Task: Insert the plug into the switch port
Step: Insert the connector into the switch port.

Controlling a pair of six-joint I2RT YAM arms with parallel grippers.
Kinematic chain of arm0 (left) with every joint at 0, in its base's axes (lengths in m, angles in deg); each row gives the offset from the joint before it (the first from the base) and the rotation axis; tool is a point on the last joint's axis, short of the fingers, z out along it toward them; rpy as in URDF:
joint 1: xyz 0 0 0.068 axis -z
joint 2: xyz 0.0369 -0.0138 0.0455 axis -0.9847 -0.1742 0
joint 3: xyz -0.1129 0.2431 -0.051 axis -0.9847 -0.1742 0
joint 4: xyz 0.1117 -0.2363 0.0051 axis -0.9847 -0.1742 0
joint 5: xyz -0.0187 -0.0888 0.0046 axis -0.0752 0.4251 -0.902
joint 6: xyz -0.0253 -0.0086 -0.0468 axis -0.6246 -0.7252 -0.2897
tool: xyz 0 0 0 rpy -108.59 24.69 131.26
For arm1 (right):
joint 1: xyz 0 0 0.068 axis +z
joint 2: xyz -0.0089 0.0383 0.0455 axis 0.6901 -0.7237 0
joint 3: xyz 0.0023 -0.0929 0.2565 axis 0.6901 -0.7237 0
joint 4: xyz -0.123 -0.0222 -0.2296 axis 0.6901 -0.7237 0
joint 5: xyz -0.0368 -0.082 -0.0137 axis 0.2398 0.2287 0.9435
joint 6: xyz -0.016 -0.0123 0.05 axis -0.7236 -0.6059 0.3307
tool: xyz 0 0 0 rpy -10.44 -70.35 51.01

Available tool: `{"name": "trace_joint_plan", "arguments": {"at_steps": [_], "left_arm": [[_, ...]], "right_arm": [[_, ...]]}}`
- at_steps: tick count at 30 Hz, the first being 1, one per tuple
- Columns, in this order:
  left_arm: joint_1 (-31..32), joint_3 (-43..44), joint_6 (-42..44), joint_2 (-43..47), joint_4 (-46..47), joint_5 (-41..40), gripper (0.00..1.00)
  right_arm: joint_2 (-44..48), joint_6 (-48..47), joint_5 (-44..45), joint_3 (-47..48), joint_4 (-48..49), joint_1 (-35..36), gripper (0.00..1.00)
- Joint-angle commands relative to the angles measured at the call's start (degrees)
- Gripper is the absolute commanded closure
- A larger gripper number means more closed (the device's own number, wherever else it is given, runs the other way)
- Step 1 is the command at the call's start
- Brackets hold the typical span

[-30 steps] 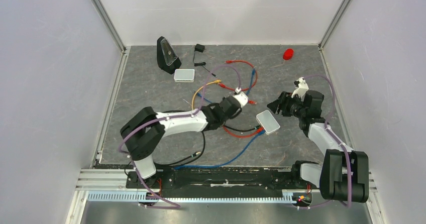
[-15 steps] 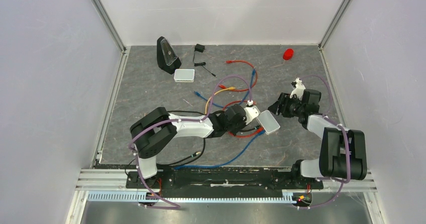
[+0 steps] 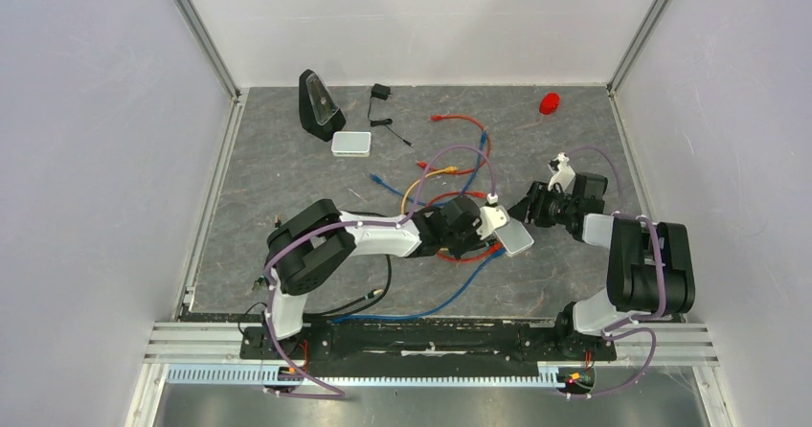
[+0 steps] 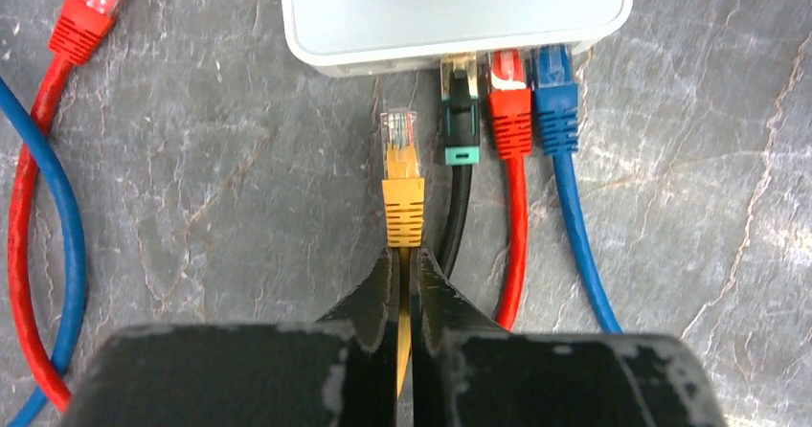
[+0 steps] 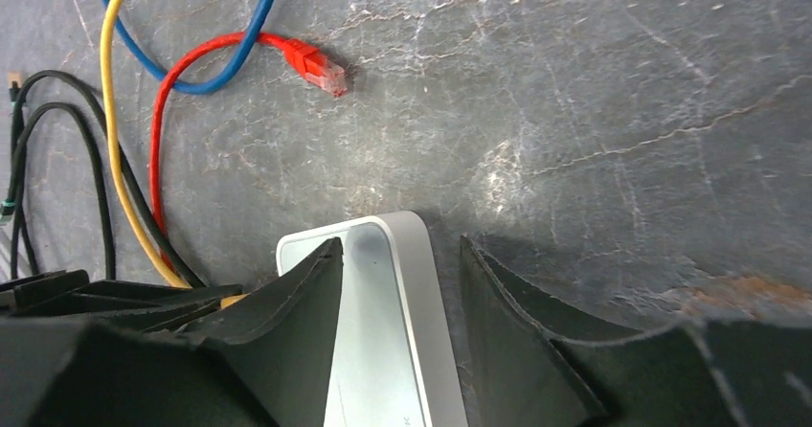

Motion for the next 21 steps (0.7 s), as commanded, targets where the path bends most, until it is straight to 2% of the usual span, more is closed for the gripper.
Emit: {"name": "trace_joint_plan", "arguments": {"at_steps": [1,7,10,21], "left_arm": [[-0.1,4.2,0.6,-2.0,-1.5,3.1,0.98],[-1.3,5.8,-1.1,-3.2,-1.9,3.5,0.98],[-1.9,7.1,-2.4,-3.8,-5.3,2.9,0.98],[-2.4,9.7,-3.2,-4.6,-9.0,3.6,0.98]], "right_arm": [[-1.0,1.4,-4.2,-1.8,5.9,-0.2,0.51],[-2.0,2.2,-5.0,-2.8,7.0,-0.2,0.51],[-2.4,2.5,-5.2,-3.3,8.1,-0.2,0.52],[-3.3,4.1,-6.8,-4.1,10.2,-0.2,0.53]]}}
